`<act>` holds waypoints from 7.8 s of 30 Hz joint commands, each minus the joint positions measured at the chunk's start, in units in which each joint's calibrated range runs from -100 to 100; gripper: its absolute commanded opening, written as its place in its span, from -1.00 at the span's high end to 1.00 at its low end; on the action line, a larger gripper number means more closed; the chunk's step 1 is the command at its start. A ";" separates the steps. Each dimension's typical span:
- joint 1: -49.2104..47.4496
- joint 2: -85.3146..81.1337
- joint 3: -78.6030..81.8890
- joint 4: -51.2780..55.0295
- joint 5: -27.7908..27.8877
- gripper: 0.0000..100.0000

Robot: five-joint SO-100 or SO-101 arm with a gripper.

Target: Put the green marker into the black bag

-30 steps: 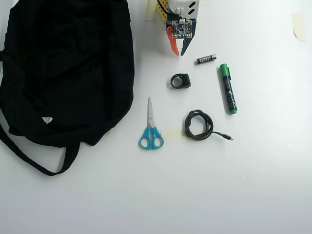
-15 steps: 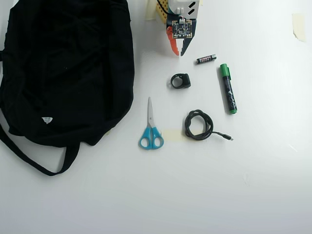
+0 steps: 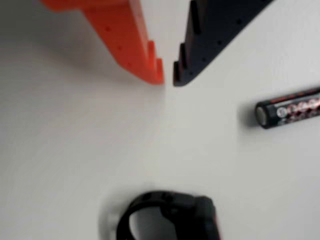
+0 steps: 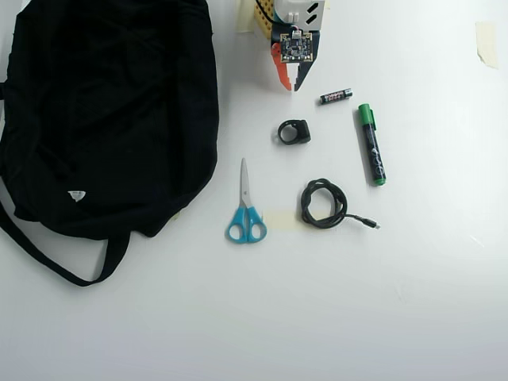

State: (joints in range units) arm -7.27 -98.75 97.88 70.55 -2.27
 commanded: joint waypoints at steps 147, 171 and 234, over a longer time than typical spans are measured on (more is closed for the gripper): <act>-10.23 76.51 -91.32 4.30 -0.61 0.96; -15.01 76.02 -91.23 10.16 -0.46 0.96; -27.36 88.55 -83.41 9.90 -11.36 0.42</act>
State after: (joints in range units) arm -34.97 -11.50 16.98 83.17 -14.29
